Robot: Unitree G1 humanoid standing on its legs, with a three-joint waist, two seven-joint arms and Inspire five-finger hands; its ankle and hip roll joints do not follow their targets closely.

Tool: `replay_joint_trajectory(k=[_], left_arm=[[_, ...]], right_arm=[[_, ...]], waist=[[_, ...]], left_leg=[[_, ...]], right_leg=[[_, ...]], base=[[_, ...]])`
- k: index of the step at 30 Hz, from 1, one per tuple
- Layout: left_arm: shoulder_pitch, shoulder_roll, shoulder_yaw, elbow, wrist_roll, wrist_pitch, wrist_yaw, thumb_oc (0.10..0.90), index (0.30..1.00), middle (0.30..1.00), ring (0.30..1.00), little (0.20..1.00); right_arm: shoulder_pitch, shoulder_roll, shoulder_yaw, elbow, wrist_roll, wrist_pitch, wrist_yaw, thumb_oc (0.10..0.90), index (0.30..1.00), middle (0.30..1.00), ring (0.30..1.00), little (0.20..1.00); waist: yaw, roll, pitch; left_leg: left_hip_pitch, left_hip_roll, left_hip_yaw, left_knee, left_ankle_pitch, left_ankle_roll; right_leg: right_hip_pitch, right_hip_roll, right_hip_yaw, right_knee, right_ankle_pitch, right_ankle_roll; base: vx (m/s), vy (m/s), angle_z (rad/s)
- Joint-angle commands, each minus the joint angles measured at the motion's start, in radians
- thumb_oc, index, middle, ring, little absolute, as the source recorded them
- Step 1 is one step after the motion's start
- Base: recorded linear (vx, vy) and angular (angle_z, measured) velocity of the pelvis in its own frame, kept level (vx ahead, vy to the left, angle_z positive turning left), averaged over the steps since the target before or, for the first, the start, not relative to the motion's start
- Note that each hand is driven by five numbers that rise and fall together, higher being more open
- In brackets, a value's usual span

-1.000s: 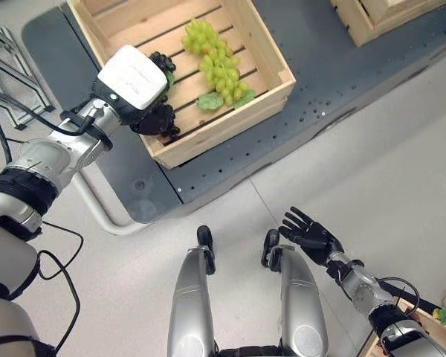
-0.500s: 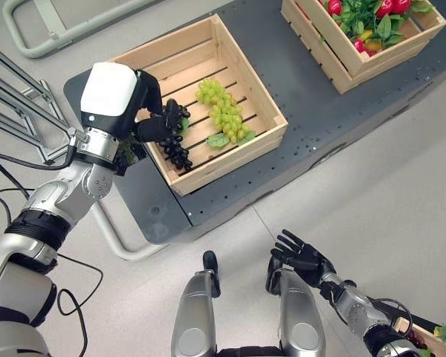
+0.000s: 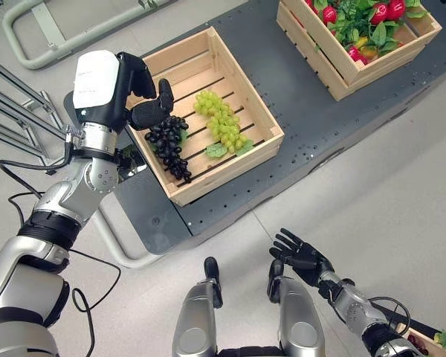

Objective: Pick up the fruits from the basket on one side to the basket on the other side

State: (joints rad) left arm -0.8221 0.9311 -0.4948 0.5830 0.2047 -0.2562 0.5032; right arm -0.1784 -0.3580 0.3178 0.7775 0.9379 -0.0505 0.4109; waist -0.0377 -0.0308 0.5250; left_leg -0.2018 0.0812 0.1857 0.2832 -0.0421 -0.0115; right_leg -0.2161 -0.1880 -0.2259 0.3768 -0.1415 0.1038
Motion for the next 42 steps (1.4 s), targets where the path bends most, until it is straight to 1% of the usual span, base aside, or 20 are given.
replay_joint_trajectory(k=[1,3,4,6,8,11,16,19,22,23,27,29,31,32,34,35,36,37,38,42], left_arm=[[-0.017,-0.020,0.064,-0.011,-0.137,-0.039,-0.004,0.800,0.900,0.900,0.900,0.900],[0.084,-0.069,0.119,-0.038,-0.256,-0.076,-0.058,0.800,0.900,0.900,0.900,0.900],[0.180,-0.139,0.169,-0.066,-0.332,-0.094,-0.096,0.800,0.900,0.900,0.900,0.900],[0.234,-0.181,0.190,-0.084,-0.347,-0.101,-0.099,0.800,0.900,0.900,0.900,0.900],[0.374,-0.332,0.218,-0.126,-0.308,-0.121,-0.086,0.800,0.900,0.900,0.900,0.900],[0.462,-0.400,0.218,-0.155,-0.235,-0.127,-0.088,0.800,0.900,0.900,0.900,0.900],[0.517,-0.402,0.225,-0.188,-0.185,-0.140,-0.135,0.800,0.900,0.900,0.900,0.900],[0.501,-0.358,0.184,-0.254,-0.119,-0.112,-0.182,0.800,0.900,0.900,0.900,0.900],[0.473,-0.335,0.138,-0.282,-0.081,-0.101,-0.207,0.800,0.900,0.900,0.900,0.900],[0.448,-0.324,0.098,-0.308,-0.039,-0.084,-0.209,0.800,0.900,0.900,0.900,0.900],[0.356,-0.286,0.031,-0.316,0.011,-0.108,-0.156,0.800,0.900,0.900,0.900,0.900],[0.330,-0.269,0.017,-0.320,0.054,-0.148,-0.148,0.800,0.900,0.900,0.900,0.900],[0.338,-0.252,0.001,-0.346,0.033,-0.122,-0.125,0.800,0.900,0.900,0.900,0.900],[0.345,-0.252,-0.013,-0.392,0.041,-0.091,-0.120,0.800,0.900,0.900,0.900,0.900],[0.350,-0.259,-0.030,-0.395,0.040,-0.101,-0.099,0.800,0.900,0.900,0.900,0.900],[0.342,-0.265,-0.033,-0.389,0.044,-0.105,-0.098,0.800,0.900,0.900,0.900,0.900],[0.308,-0.287,-0.050,-0.364,0.072,-0.134,-0.091,0.800,0.900,0.900,0.900,0.900],[0.291,-0.299,-0.066,-0.342,0.101,-0.157,-0.078,0.800,0.900,0.900,0.900,0.900],[0.280,-0.290,-0.081,-0.324,0.112,-0.157,-0.060,0.800,0.900,0.900,0.900,0.900],[0.231,-0.260,-0.099,-0.311,0.064,-0.126,-0.067,0.800,0.900,0.900,0.900,0.900]], right_arm=[[0.047,0.010,-0.032,-0.062,0.016,-0.041,0.011,0.800,0.900,0.900,0.900,0.900],[0.076,0.032,-0.032,-0.072,0.029,-0.044,0.029,0.800,0.900,0.900,0.900,0.900],[0.100,0.058,-0.031,-0.079,0.019,-0.047,0.042,0.800,0.900,0.900,0.900,0.900],[0.112,0.071,-0.026,-0.088,0.014,-0.045,0.040,0.800,0.900,0.900,0.900,0.900],[0.137,0.110,-0.011,-0.109,-0.006,-0.039,0.041,0.800,0.900,0.900,0.900,0.900],[0.147,0.134,0.001,-0.145,-0.012,-0.018,0.021,0.800,0.900,0.900,0.900,0.900],[0.131,0.139,0.006,-0.198,0.028,0.009,-0.031,0.800,0.900,0.900,0.900,0.900],[0.122,0.132,0.008,-0.222,0.060,-0.002,-0.057,0.800,0.900,0.900,0.900,0.900],[0.135,0.124,0.015,-0.231,0.081,-0.019,-0.064,0.800,0.900,0.900,0.900,0.900],[0.145,0.120,0.022,-0.239,0.095,-0.031,-0.070,0.800,0.900,0.900,0.900,0.900],[0.112,0.095,0.030,-0.240,0.098,-0.060,-0.044,0.800,0.900,0.900,0.900,0.900],[0.103,0.088,0.026,-0.233,0.114,-0.080,-0.050,0.800,0.900,0.900,0.900,0.900],[0.104,0.075,0.019,-0.232,0.105,-0.042,-0.069,0.800,0.900,0.900,0.900,0.900],[0.117,0.065,0.019,-0.246,0.105,-0.033,-0.067,0.800,0.900,0.900,0.900,0.900],[0.133,0.044,0.015,-0.236,0.103,-0.051,-0.079,0.800,0.900,0.900,0.900,0.900],[0.128,0.040,0.016,-0.231,0.114,-0.059,-0.078,0.800,0.900,0.900,0.900,0.900],[0.099,0.028,0.022,-0.220,0.155,-0.101,-0.076,0.800,0.900,0.900,0.900,0.900],[0.080,0.026,0.018,-0.213,0.156,-0.124,-0.081,0.800,0.900,0.900,0.900,0.900],[0.073,0.028,0.014,-0.213,0.148,-0.123,-0.097,0.800,0.900,0.900,0.900,0.900],[0.078,0.022,0.010,-0.204,0.177,-0.093,-0.115,0.800,0.900,0.900,0.900,0.900]], waist=[[0.006,0.027,-0.124],[0.011,0.034,-0.152],[0.018,0.037,-0.178],[0.020,0.040,-0.194],[0.030,0.040,-0.243],[0.042,0.037,-0.284],[0.060,0.042,-0.309],[0.060,0.061,-0.299],[0.043,0.064,-0.288],[0.023,0.061,-0.281],[0.000,0.050,-0.267],[-0.015,0.046,-0.273],[-0.019,0.033,-0.291],[-0.031,0.024,-0.290],[-0.022,0.007,-0.264],[-0.023,0.009,-0.257],[-0.022,0.013,-0.234],[-0.029,0.016,-0.227],[-0.028,0.011,-0.223],[-0.027,0.029,-0.231]], left_leg=[[0.059,-0.056,0.003,-0.054,-0.086,0.028],[0.113,-0.058,-0.008,-0.104,-0.084,0.018],[0.145,-0.061,-0.013,-0.135,-0.079,0.015],[0.164,-0.062,-0.016,-0.152,-0.076,0.013],[0.206,-0.068,-0.019,-0.189,-0.061,0.016],[0.243,-0.076,-0.021,-0.197,-0.070,0.018],[0.274,-0.088,-0.014,-0.182,-0.099,0.028],[0.276,-0.122,-0.054,-0.184,-0.109,0.076],[0.283,-0.136,-0.089,-0.201,-0.100,0.087],[0.297,-0.146,-0.128,-0.216,-0.093,0.085],[0.291,-0.150,-0.156,-0.206,-0.121,0.068],[0.274,-0.148,-0.154,-0.176,-0.148,0.075],[0.277,-0.138,-0.142,-0.077,-0.185,0.051],[0.245,-0.099,-0.103,0.034,-0.147,0.029],[0.092,-0.049,-0.078,0.239,-0.042,-0.010],[0.071,-0.037,-0.075,0.207,-0.026,-0.022],[0.057,-0.011,-0.045,0.037,0.009,-0.044],[0.086,0.007,-0.001,-0.080,0.005,-0.033],[0.100,-0.003,0.009,-0.071,-0.024,-0.024],[0.137,-0.024,-0.040,-0.200,0.008,-0.034]], right_leg=[[0.029,-0.001,-0.026,-0.113,0.053,0.003],[0.091,0.003,-0.039,-0.165,0.052,0.013],[0.133,0.004,-0.049,-0.202,0.055,0.014],[0.157,0.006,-0.053,-0.222,0.058,0.013],[0.215,0.006,-0.064,-0.281,0.082,0.007],[0.258,-0.004,-0.063,-0.318,0.101,0.015],[0.286,-0.030,-0.056,-0.319,0.118,0.022],[0.164,-0.070,0.019,0.047,0.161,0.014],[0.088,-0.021,0.074,0.127,0.185,0.008],[0.049,0.025,0.111,0.050,0.222,0.013],[0.025,0.073,0.150,-0.259,0.240,0.020],[0.038,0.090,0.187,-0.259,0.201,0.017],[0.078,0.096,0.164,-0.246,0.168,0.010],[0.107,0.100,0.166,-0.246,0.146,-0.011],[0.185,0.084,0.110,-0.277,0.134,-0.045],[0.199,0.087,0.100,-0.284,0.129,-0.048],[0.229,0.090,0.083,-0.305,0.112,-0.053],[0.233,0.081,0.046,-0.313,0.099,-0.054],[0.229,0.058,0.023,-0.311,0.096,-0.049],[0.217,0.053,0.020,-0.331,0.099,-0.033]], base=[[0.09,-0.064,0.11],[0.11,-0.059,0.06],[0.07,-0.032,0.03],[0.11,-0.019,0.05],[0.15,0.006,0.02],[0.13,0.062,0.02],[0.08,0.117,0.05],[0.04,0.201,0.07],[0.10,-0.005,0.19],[0.17,-0.125,0.38],[0.19,-0.229,0.64],[0.23,-0.296,0.56],[0.33,-0.259,1.13],[0.22,-0.204,1.32],[0.15,-0.194,1.02],[0.00,-0.081,0.55],[-0.01,0.016,0.38],[0.03,0.074,0.41],[0.06,0.105,0.36],[0.13,0.072,0.10]])
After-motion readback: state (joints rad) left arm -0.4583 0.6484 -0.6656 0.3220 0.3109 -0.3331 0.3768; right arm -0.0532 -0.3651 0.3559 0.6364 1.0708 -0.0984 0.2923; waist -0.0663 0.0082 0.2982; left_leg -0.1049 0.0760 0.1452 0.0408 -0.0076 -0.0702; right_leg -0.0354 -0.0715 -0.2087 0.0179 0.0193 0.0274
